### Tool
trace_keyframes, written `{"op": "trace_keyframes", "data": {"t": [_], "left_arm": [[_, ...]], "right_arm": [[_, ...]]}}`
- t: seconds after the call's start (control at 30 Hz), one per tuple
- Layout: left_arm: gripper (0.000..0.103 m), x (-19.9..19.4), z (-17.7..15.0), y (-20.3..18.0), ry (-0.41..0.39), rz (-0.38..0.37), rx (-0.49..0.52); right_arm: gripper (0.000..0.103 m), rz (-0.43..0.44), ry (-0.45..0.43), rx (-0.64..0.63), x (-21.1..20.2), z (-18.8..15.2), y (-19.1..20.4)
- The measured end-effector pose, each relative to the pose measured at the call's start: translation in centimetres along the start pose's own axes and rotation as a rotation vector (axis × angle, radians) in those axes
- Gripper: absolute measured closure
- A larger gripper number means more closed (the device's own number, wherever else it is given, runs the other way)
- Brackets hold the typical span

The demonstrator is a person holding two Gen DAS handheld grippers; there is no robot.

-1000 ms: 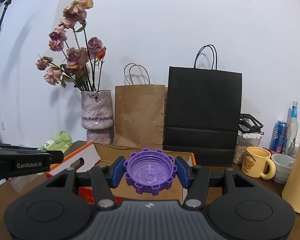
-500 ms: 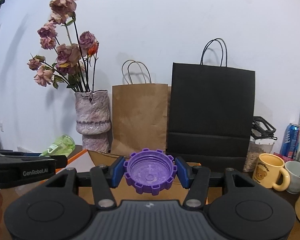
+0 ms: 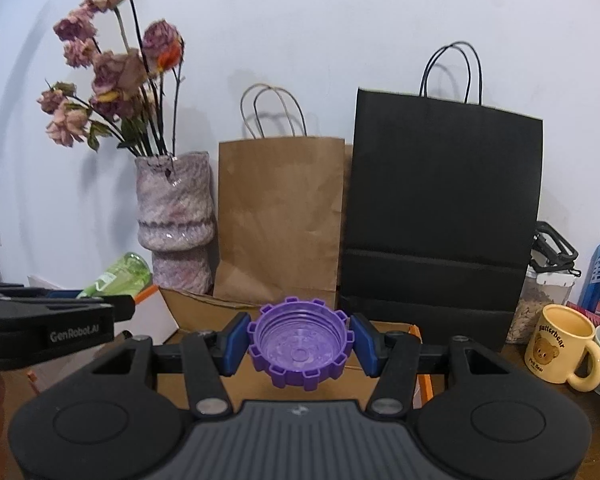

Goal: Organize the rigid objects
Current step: 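Release the green bottle and purple cap into the red box with both grippers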

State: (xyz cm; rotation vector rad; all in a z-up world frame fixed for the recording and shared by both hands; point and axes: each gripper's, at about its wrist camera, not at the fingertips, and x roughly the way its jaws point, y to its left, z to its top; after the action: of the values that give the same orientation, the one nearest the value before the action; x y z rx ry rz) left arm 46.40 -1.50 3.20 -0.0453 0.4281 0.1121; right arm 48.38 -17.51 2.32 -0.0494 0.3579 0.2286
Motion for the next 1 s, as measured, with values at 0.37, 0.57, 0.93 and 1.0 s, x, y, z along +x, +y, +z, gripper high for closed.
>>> {"op": "trace_keyframes", "data": {"t": [0.37, 0.57, 0.93, 1.0], "left_arm": [[0.071, 2.9, 0.1, 0.0, 0.037, 0.042, -0.002], [0.071, 4.2, -0.4, 0.1, 0.076, 0.048, 0.012], [0.069, 5.3, -1.3, 0.4, 0.130, 0.058, 0.024], [0.050, 5.0, -1.1, 0.5, 0.114, 0.060, 0.024]], "right_arm": [[0.050, -0.008, 0.074, -0.007, 3.1, -1.0, -0.1], [0.050, -0.025, 0.119, -0.006, 4.2, -1.9, -0.4], [0.049, -0.041, 0.172, -0.018, 5.0, -2.7, -0.7], [0.029, -0.051, 0.187, -0.024, 5.2, -2.8, -0.6]]}}
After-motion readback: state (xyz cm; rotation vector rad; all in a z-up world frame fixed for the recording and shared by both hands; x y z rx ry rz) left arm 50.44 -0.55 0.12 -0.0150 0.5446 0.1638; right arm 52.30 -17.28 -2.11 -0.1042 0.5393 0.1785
